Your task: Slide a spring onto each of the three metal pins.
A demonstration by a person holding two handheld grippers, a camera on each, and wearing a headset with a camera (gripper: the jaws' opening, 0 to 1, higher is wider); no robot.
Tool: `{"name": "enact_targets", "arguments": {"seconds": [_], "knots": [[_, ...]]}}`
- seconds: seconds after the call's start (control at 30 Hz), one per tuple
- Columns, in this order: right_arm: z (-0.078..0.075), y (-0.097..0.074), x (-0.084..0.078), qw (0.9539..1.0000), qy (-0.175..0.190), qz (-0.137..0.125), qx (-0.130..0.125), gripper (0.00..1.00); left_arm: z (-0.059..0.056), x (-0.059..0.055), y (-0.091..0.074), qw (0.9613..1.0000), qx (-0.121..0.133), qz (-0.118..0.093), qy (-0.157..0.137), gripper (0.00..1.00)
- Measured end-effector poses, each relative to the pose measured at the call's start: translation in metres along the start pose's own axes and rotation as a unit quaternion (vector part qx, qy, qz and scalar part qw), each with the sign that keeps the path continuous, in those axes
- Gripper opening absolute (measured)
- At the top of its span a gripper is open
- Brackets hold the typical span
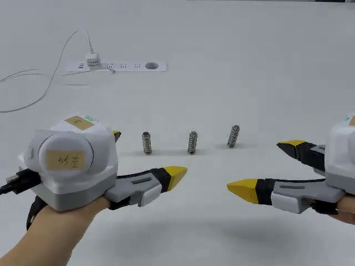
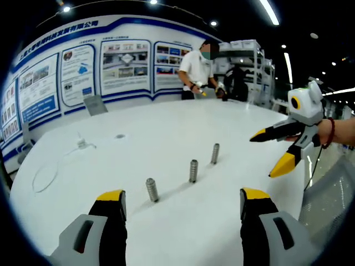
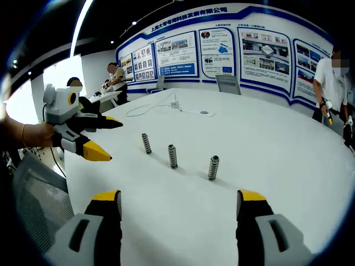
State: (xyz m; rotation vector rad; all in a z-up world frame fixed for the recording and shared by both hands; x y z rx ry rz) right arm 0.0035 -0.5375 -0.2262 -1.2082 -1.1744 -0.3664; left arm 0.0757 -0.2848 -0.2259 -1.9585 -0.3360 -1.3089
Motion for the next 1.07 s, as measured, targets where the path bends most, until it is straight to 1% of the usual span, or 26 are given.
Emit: {"name": "enact_targets", "arguments": {"seconds": [0.13, 0.17, 0.23, 0.4, 0.5, 0.57, 0.7, 0.8, 1.07], "knots": [[0.0, -0.001, 0.0, 1.0, 0.001, -0.002, 0.001, 0.88, 0.002, -0.006, -0.004, 1.0, -0.002, 0.004, -0.001, 0.89], [0.0, -0.002, 0.0, 1.0, 0.0, -0.003, 0.0, 0.88, 0.003, -0.008, -0.005, 1.0, 0.0, 0.01, -0.002, 0.89], [0.0, -0.002, -0.001, 1.0, 0.001, -0.005, 0.0, 0.88, 0.004, -0.012, -0.006, 0.9999, 0.001, 0.013, -0.005, 0.9], [0.001, -0.001, -0.003, 1.0, 0.002, -0.005, 0.002, 0.91, 0.003, -0.016, -0.008, 0.9998, -0.002, 0.017, -0.009, 0.95], [0.001, -0.001, -0.003, 1.0, 0.003, -0.006, 0.003, 0.92, 0.003, -0.017, -0.009, 0.9998, -0.004, 0.017, -0.008, 0.98], [0.002, -0.001, -0.003, 1.0, 0.004, -0.007, 0.004, 0.93, 0.004, -0.017, -0.011, 0.9998, -0.003, 0.013, -0.013, 1.0], [0.002, -0.001, -0.004, 1.0, 0.006, -0.006, 0.005, 0.94, 0.006, -0.019, -0.013, 0.9997, 0.0, 0.014, -0.019, 1.0], [0.005, -0.001, -0.006, 0.9999, 0.005, 0.004, 0.009, 0.96, 0.008, -0.02, -0.015, 0.9996, 0.004, 0.013, -0.023, 1.0], [0.009, -0.002, -0.007, 0.9999, 0.007, 0.001, 0.011, 0.98, 0.011, -0.021, -0.02, 0.9994, 0.01, 0.016, -0.028, 1.0]]}}
Point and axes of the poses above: the centre of the closed fingertips' face, and the gripper's own axes: y roughly forward along the fingers, z roughly to its left, x roughly out of its top, the point moved 9 cm from there along -y, roughly backward along the fingers, and after that the axes turned 11 degrees about -y, right-handed, at the moved point
